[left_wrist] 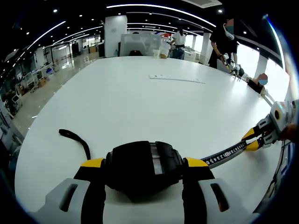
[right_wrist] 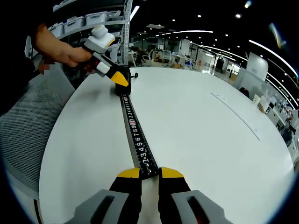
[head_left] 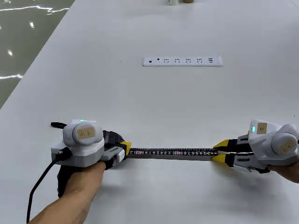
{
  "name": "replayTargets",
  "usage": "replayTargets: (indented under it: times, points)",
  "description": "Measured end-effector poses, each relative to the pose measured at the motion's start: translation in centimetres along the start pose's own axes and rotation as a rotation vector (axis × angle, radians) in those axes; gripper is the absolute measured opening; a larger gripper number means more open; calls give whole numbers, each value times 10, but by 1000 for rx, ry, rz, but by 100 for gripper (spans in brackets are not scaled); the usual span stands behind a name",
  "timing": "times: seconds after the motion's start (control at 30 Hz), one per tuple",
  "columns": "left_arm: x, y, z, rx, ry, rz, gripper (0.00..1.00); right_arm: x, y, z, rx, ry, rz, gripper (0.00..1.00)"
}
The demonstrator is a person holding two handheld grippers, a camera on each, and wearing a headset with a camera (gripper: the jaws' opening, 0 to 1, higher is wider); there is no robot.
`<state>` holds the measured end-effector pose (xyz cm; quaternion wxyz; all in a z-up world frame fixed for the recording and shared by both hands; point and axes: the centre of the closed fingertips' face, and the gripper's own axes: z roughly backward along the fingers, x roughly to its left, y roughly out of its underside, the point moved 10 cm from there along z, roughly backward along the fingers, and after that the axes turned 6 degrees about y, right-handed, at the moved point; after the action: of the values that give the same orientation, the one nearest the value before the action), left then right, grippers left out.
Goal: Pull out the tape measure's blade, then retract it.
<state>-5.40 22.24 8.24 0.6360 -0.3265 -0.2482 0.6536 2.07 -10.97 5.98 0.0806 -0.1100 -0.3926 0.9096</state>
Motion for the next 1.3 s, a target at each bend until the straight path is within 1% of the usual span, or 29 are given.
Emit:
replayTargets:
  times: [0.17,0.2,0.47,0.57,0.7,0.9,1.3]
  points:
    - [0,0,0,3,-2,-1,61,0,0,0,5,-2,5,8]
    - [0,0,0,5,-4,-3,60,1,0,0,4,-9,4,8]
    - [0,0,0,7,-9,-6,59,1,-1,1,8,-9,11,8]
    - [1,0,0,20,-12,-16,58,1,0,1,9,-8,9,8]
    - [1,-1,-1,27,-9,-17,58,1,0,1,11,-8,9,8]
    - [1,-1,0,23,-9,-23,57,1,1,1,12,-6,10,8]
    - [1,-1,1,24,-4,-17,56,1,1,1,15,-5,6,8]
